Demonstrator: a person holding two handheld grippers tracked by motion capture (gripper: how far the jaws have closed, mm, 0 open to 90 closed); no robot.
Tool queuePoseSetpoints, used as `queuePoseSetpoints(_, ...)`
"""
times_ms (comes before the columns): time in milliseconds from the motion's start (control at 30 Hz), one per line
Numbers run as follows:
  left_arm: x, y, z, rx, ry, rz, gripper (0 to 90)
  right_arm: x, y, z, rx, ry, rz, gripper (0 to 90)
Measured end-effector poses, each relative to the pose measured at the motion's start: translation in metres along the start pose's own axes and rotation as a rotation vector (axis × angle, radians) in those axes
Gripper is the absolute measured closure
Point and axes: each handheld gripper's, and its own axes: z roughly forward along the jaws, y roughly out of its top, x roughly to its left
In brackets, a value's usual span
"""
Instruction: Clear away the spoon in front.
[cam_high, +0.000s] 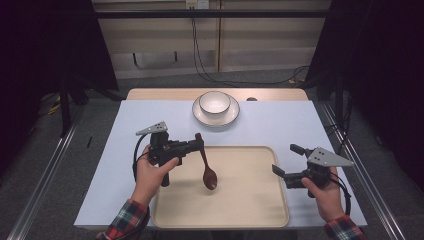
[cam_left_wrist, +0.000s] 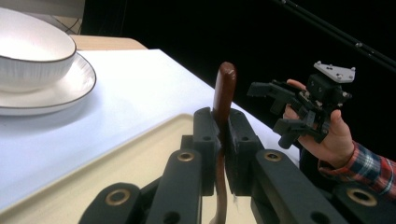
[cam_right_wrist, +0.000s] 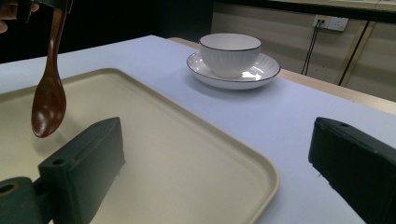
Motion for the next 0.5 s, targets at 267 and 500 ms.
queuePoseSetpoints(267,0.003,-0.006,0.000,0.016,-0.011,-0.007,84.3,0.000,0.000,0.000,0.006,0.008,-0.002,3.3)
queuePoseSetpoints(500,0.005,-0.012,0.003,0.019,-0.019,-0.033,84.2,0.000,0.000,0.001,-0.002,0.000,0.003,3.2)
